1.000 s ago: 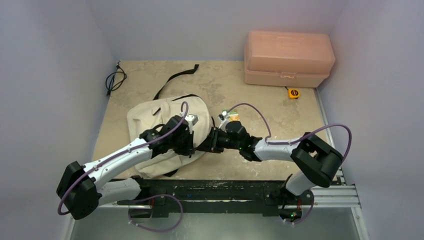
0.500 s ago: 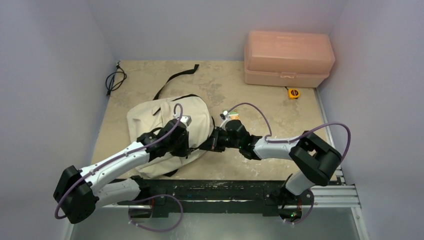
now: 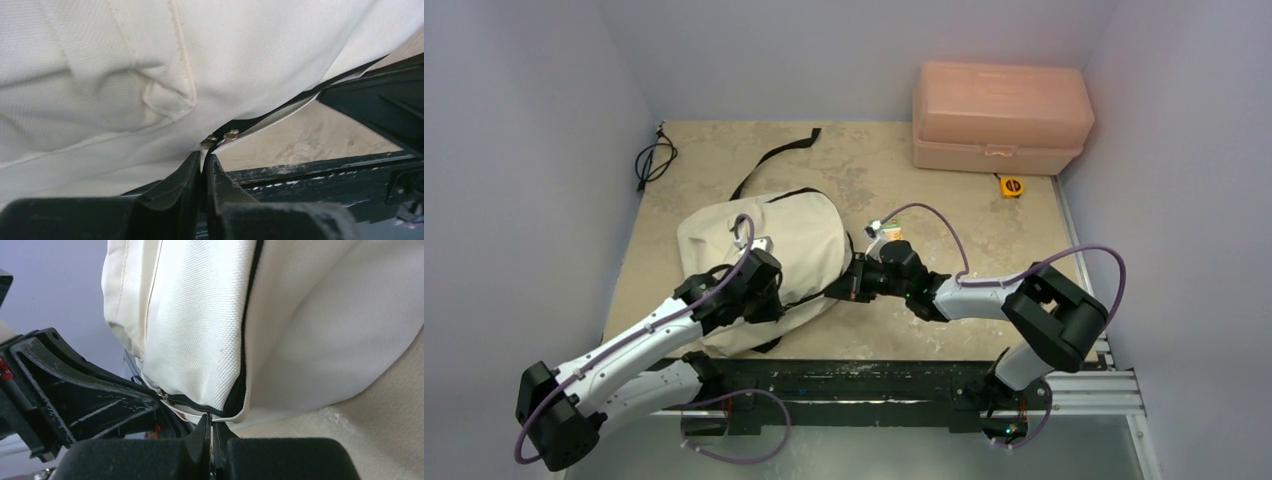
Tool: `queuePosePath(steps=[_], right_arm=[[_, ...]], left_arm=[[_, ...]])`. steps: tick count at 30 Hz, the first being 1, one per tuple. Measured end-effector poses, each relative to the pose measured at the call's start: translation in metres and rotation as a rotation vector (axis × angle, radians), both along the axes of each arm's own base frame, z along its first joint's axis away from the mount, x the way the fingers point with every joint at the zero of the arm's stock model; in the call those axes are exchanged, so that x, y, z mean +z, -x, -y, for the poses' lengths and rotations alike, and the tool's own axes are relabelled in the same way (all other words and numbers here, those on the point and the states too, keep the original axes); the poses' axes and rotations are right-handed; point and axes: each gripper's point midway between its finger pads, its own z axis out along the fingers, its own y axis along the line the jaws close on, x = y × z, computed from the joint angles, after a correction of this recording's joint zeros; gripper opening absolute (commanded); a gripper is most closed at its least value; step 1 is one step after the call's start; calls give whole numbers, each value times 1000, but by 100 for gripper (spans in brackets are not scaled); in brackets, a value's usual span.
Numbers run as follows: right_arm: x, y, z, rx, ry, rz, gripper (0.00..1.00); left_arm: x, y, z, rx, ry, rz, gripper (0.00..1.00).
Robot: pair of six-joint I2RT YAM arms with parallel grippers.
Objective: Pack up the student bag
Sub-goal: Zip the student bag at the center of the board.
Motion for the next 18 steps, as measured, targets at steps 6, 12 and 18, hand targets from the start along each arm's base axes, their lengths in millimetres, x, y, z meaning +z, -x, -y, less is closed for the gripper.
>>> queuePosePath(steps=[6, 12, 18], right_arm=[[7, -5, 10, 41, 37, 104, 54], [35, -21, 12, 79, 98, 226, 72], [48, -45, 19, 67, 146, 278, 95]], left_arm=[[7, 11, -18, 22, -22, 10, 57], [34, 0, -28, 75, -25, 79, 67], [73, -17, -53, 220, -10, 206, 76]])
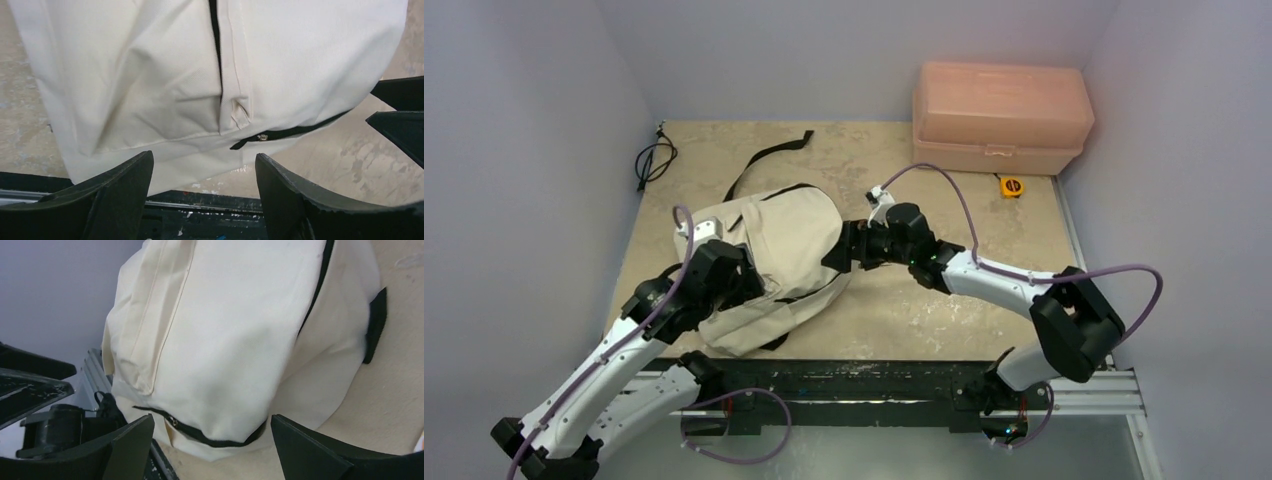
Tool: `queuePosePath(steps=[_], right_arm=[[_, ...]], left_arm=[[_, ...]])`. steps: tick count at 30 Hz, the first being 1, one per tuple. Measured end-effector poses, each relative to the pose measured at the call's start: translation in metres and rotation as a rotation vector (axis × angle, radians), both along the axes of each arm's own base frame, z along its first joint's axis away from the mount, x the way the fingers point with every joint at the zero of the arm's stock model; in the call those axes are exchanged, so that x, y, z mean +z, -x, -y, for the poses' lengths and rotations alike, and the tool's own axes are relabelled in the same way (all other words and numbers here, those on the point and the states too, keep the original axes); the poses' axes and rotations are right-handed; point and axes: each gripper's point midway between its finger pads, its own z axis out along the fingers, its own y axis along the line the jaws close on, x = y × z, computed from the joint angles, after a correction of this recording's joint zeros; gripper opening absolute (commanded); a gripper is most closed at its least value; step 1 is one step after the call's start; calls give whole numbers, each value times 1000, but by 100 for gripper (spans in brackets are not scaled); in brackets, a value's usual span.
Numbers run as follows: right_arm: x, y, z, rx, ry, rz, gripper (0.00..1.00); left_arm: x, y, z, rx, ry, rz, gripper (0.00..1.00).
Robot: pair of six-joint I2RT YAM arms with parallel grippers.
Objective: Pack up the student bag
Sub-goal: Zip the student bag at the center of the board.
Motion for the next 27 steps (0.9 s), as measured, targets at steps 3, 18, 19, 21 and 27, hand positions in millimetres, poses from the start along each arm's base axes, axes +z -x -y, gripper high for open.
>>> queuePosePath(steps=[3, 18, 19, 21, 27], right_arm=[[5, -22, 3, -25, 13, 26, 98], [-26, -98, -8, -52, 172, 68, 11], [-30, -97, -8, -54, 174, 59, 1], [-35, -95, -6, -54, 171, 58, 0], [-51, -57, 11, -47, 119, 36, 0]], left_arm=[[11, -5, -19, 85, -6, 42, 78], [-34, -39, -26, 185, -44, -67, 48], [-40, -42, -24, 184, -48, -82, 47], [-52, -50, -21, 188, -64, -111, 47], [-68, -68, -25, 209, -118, -146, 46]])
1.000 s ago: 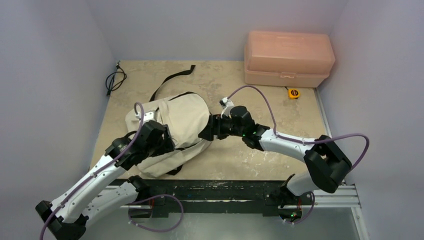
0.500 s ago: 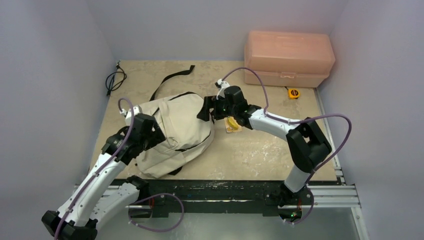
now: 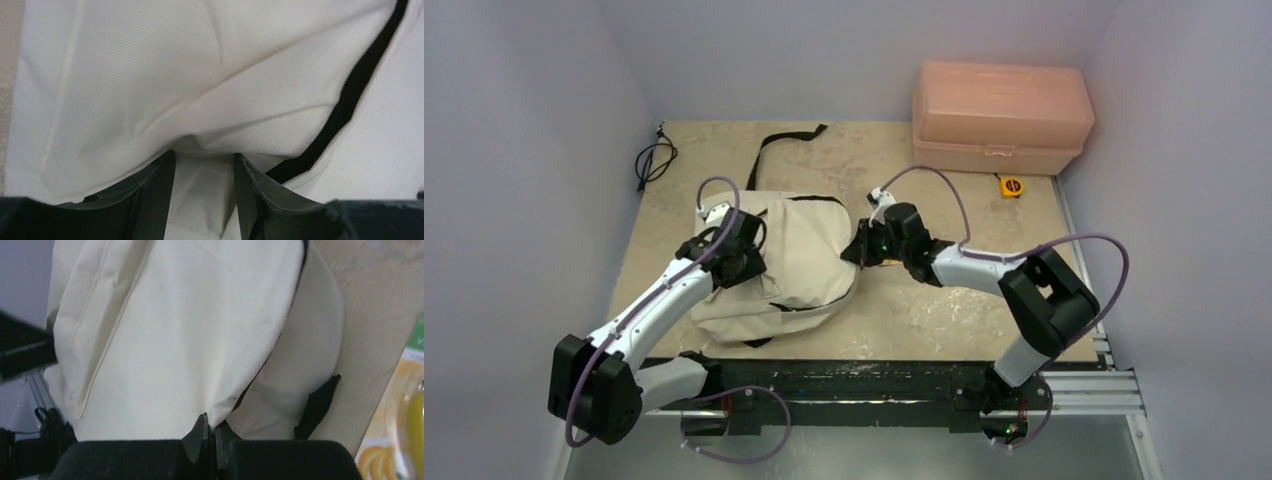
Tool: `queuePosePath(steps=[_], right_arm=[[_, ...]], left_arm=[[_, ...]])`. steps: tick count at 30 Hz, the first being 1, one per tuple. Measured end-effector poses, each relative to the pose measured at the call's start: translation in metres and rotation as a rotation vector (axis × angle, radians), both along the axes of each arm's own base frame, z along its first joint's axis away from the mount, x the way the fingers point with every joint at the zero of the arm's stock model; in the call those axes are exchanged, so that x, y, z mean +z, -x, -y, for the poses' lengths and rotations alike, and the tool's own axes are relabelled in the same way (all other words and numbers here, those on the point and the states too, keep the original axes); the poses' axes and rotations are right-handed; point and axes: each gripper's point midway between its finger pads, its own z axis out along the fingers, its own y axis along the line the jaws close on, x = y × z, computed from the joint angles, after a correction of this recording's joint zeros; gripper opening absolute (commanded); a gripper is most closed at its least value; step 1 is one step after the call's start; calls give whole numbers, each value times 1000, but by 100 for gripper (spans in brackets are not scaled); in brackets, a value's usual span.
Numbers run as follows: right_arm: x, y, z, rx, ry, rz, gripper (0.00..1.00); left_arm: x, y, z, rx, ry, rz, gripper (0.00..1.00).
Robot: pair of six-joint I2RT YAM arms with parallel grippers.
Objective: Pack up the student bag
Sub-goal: Adjust the student bag at the center of the board.
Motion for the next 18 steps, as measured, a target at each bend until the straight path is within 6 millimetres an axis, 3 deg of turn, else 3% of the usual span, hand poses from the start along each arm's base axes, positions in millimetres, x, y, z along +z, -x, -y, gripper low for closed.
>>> queuePosePath(steps=[3, 6, 9, 14, 18], right_arm=[[-4, 39, 4, 25, -25, -24, 0], [-12, 82, -9, 79, -47, -55, 0], [-20, 118, -25, 127, -86, -107, 11], [-17, 134, -25, 139, -100, -147, 33], [2, 139, -13, 148, -60, -127, 55]], left_arm=[[1, -16, -2, 9, -9, 11, 47], [3, -36, -5, 11, -22, 8, 50], [8, -49, -7, -3, -37, 4, 55], [24, -49, -6, -54, -15, 27, 61], [59, -49, 13, -164, 81, 112, 61]])
